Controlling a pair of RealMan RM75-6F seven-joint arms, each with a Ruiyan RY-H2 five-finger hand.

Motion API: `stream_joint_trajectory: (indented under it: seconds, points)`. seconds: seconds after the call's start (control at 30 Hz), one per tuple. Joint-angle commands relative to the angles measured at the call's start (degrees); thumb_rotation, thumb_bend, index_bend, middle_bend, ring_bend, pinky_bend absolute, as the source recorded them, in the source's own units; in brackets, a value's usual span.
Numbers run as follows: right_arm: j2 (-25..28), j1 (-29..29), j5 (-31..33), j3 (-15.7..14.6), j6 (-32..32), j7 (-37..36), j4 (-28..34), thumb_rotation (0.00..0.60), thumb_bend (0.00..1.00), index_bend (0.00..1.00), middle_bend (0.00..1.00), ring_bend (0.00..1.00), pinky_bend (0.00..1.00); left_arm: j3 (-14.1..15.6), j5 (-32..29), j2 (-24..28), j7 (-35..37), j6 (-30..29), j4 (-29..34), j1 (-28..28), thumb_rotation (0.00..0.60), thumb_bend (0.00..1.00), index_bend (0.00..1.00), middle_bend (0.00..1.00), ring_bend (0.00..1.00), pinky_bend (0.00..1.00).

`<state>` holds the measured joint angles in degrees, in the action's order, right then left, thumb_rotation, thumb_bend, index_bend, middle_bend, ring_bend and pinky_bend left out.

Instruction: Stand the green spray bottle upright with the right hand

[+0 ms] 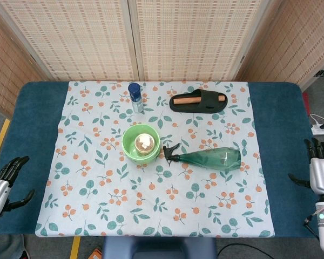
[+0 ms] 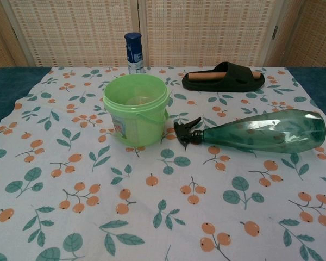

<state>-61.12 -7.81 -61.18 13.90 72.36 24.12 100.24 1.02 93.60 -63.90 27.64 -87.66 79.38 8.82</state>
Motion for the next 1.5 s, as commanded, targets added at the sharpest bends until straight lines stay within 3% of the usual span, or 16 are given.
stream_joint_trajectory:
  seconds: [0.03, 0.53, 0.77, 0.93, 1.03, 1.2, 1.27, 1.5]
  points:
    - [-0.6, -0.8, 1.0, -0.5, -0.6, 0.2, -0.2, 0.600, 0.11, 0.00, 0.00, 0.00, 0.00, 0.2, 0.2, -0.1, -0.3, 0.2, 0.0, 0.0, 0.600, 0.32, 0.03, 0.05, 0.00, 0.11]
    - [-1.5, -3.1, 1.7, -0.9, 0.0, -1.2, 0.5, 0.600, 0.11, 0.01, 0.00, 0.00, 0.00, 0.4, 0.5, -0.1, -0.1, 1.2, 0.0, 0.7, 0.600, 0.32, 0.04, 0.05, 0.00, 0.11]
    - [-4.4, -5.4, -1.5, -0.8, 0.3, -3.3, -0.5, 0.600, 0.11, 0.08, 0.04, 0.00, 0.00, 0.6, 0.5, -0.1, 0.0, 1.1, -0.4, 0.4, 0.600, 0.32, 0.05, 0.05, 0.00, 0.11]
    - [-5.6, -9.3, -0.1, 0.6, -3.2, -2.6, 2.8, 0.600, 0.08, 0.15, 0.13, 0.00, 0.00, 0.6, 0.6, 0.0, -0.5, 0.6, 0.0, 0.1, 0.600, 0.32, 0.05, 0.05, 0.00, 0.11]
    - [-6.0, -12.6, 2.9, 2.3, -5.3, 0.0, 6.8, 0.600, 0.05, 0.15, 0.13, 0.00, 0.00, 0.8, 0.6, 0.0, -1.2, 0.8, 0.2, 0.1, 0.600, 0.32, 0.05, 0.06, 0.00, 0.11]
    - [-10.5, -19.1, 10.2, 3.9, -5.3, 9.4, 10.3, 0.600, 0.05, 0.16, 0.15, 0.00, 0.00, 0.8, 0.6, 0.3, -1.0, 0.7, 0.4, 0.0, 0.600, 0.32, 0.06, 0.06, 0.00, 0.11]
    - [-12.7, -21.6, 11.1, 3.7, -5.4, 12.2, 10.2, 0.600, 0.05, 0.17, 0.16, 0.00, 0.00, 0.7, 0.5, 0.5, -0.8, 0.4, 0.4, -0.1, 0.600, 0.32, 0.06, 0.06, 0.00, 0.11]
    - [-20.4, -27.5, 7.4, 2.1, -8.8, 11.9, 3.8, 0.600, 0.05, 0.25, 0.21, 0.00, 0.00, 0.5, 0.4, 1.2, 0.5, -0.6, 0.4, -0.5, 0.600, 0.32, 0.04, 0.07, 0.00, 0.11]
